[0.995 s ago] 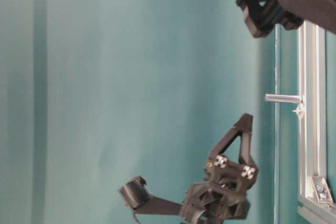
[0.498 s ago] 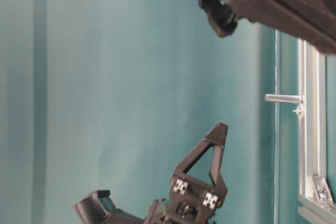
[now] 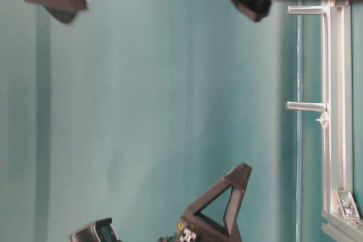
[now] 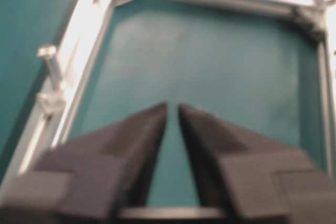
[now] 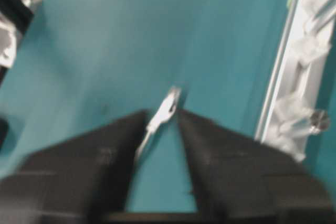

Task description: Move the cable alternately left and right between 8 closely spaced pins so it hooks onto each one.

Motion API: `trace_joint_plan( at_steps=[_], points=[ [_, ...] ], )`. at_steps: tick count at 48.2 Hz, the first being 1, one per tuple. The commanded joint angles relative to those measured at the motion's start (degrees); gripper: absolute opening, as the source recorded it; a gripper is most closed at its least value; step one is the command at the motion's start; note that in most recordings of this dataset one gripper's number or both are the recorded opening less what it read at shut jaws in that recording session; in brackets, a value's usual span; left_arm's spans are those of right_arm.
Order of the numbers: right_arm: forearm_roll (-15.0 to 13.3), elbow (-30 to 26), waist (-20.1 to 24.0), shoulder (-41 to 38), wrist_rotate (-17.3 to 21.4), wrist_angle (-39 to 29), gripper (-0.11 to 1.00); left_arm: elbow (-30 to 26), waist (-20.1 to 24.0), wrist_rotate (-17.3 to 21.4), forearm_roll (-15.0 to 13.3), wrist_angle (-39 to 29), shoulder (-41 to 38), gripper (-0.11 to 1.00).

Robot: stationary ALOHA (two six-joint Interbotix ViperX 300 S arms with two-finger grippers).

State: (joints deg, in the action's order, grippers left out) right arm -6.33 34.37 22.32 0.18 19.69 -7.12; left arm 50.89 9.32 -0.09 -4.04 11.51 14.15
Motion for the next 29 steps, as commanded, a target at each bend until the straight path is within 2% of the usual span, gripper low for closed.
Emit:
trace_joint_plan(
  at_steps=[1, 3, 4, 13, 29],
  points=[
    [-0.1, -2.9, 0.4, -0.2, 1.6, -3.1, 0.46, 0.4, -0.2, -0.2, 0.1, -0.4, 2.4, 0.38],
    [-0.1, -3.8, 0.4, -0.6, 2.7, -4.5, 0.56, 1.4, -0.2, -0.2, 0.1, -0.4, 3.4, 0.39],
    [-0.1, -4.2, 0.4, -0.9, 3.3, -5.1, 0.57, 1.8, -0.2, -0.2, 0.1, -0.4, 4.0, 0.39],
    [-0.1, -7.4, 0.4, -3.2, 6.7, -9.9, 0.56, 6.4, -1.1, -0.2, 0.1, -0.6, 9.1, 0.39],
    [-0.1, -10.8, 0.4, -7.9, 8.3, -12.5, 0.56, 14.4, -1.3, -0.2, 0.1, -2.1, 20.0, 0.38]
  ],
)
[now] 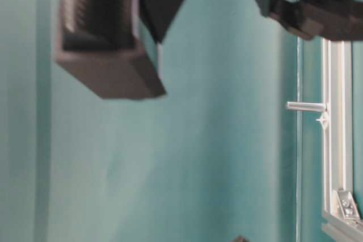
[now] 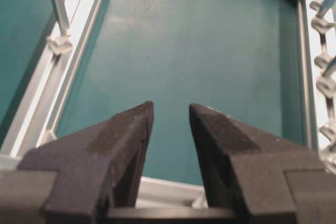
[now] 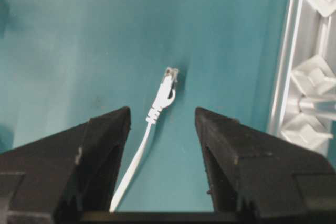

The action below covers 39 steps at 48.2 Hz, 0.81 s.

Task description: Move the cable alternately left and right between 8 closely spaced pins so it hooks onto each one.

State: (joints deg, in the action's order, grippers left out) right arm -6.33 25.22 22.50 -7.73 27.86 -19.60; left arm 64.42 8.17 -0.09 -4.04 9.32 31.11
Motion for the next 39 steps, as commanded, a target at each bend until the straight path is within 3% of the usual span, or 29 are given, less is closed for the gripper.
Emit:
trace_joint_plan(
  at_steps=[1, 19, 39],
  points=[
    [-0.1, -1.9, 0.2, -0.3, 0.1, 0.0, 0.56, 1.3, -0.2, -0.1, 0.1, 0.1, 3.8, 0.38],
    [-0.1, -5.4, 0.2, -6.5, 0.3, -2.9, 0.56, 10.1, -0.2, -0.1, 0.1, -1.8, 20.2, 0.38],
    [-0.1, -8.6, 0.1, -10.8, 0.3, -3.9, 0.56, 14.1, -0.1, -0.2, 0.1, -18.9, 41.9, 0.38]
  ],
)
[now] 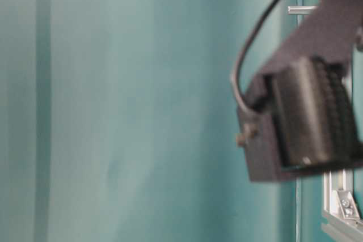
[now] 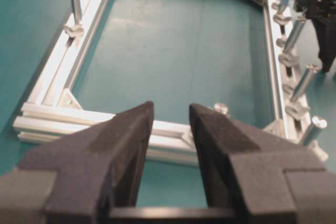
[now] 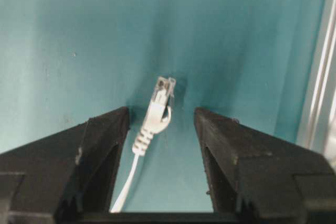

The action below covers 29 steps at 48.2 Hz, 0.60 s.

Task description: Move the cable alternately left and right between 8 closely spaced pins so it hooks onto each one.

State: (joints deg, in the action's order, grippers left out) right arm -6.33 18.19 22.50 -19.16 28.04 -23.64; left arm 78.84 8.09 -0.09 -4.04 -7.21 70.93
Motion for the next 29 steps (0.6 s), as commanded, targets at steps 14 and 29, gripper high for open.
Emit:
trace_joint_plan(
  at_steps=[14, 29],
  points=[
    [-0.1, -2.9, 0.1, -0.1, 0.4, -3.5, 0.43, 0.3, 0.0, -0.2, 0.1, -4.6, 3.5, 0.38],
    [-0.1, -6.5, 0.1, 0.0, 1.5, -12.4, 0.13, 0.4, -0.1, -0.2, 0.1, -4.6, 3.5, 0.38]
  ],
)
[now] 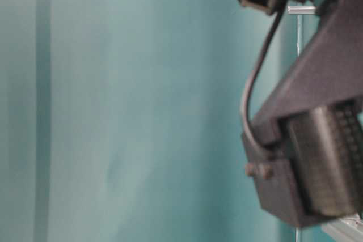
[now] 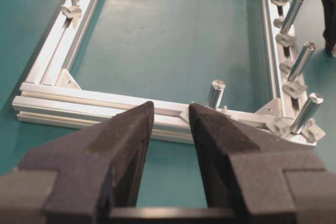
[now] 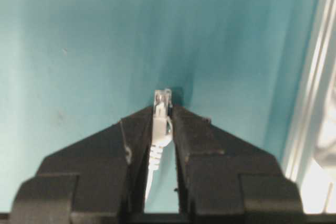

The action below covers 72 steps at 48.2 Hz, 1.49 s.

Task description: Move the cable alternately left and right between 8 closely spaced pins so it hooks onto each one.

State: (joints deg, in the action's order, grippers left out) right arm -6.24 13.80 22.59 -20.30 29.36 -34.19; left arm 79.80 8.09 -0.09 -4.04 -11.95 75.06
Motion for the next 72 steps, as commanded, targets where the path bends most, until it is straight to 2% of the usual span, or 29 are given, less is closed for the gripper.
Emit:
trace_joint_plan(
  at_steps=[1, 8, 14, 20, 26, 38, 49, 58, 72],
  points=[
    [-0.2, -2.4, 0.0, 1.1, 0.2, -2.5, 0.13, -0.6, 0.0, -0.2, 0.1, 0.3, -0.6, 0.38],
    [-0.2, -4.6, 0.0, 1.8, 0.5, -6.8, 0.13, -0.4, 0.1, -0.1, 0.2, 0.4, -0.6, 0.38],
    [-0.4, -4.9, 0.0, 3.5, 4.7, -8.4, 0.13, 0.0, 0.3, -0.2, 0.2, 0.9, -0.5, 0.38],
    [-1.5, -4.4, 0.2, 5.4, 12.4, -8.9, 0.13, 0.4, 0.3, -0.2, 0.2, 1.2, -0.2, 0.38],
    [-4.1, -3.3, 0.9, 7.1, 21.3, -10.4, 0.13, 0.5, 0.3, -0.2, 0.2, 1.4, -0.1, 0.38],
    [-9.7, -0.2, 4.2, 10.5, 40.9, -18.4, 0.13, 0.5, 0.4, -0.2, 0.2, 1.4, -0.1, 0.38],
    [-11.2, 3.0, 6.2, 13.7, 57.6, -24.4, 0.13, 0.6, 0.4, -0.3, 0.2, 1.5, -0.1, 0.38],
    [-11.1, 5.4, 6.3, 15.8, 65.5, -25.8, 0.13, 0.7, 0.3, -0.3, 0.2, 1.5, -0.1, 0.38],
    [-11.4, 10.5, 6.3, 19.4, 73.2, -25.9, 0.13, 0.7, 0.4, -0.3, 0.2, 1.5, 0.0, 0.38]
  ],
)
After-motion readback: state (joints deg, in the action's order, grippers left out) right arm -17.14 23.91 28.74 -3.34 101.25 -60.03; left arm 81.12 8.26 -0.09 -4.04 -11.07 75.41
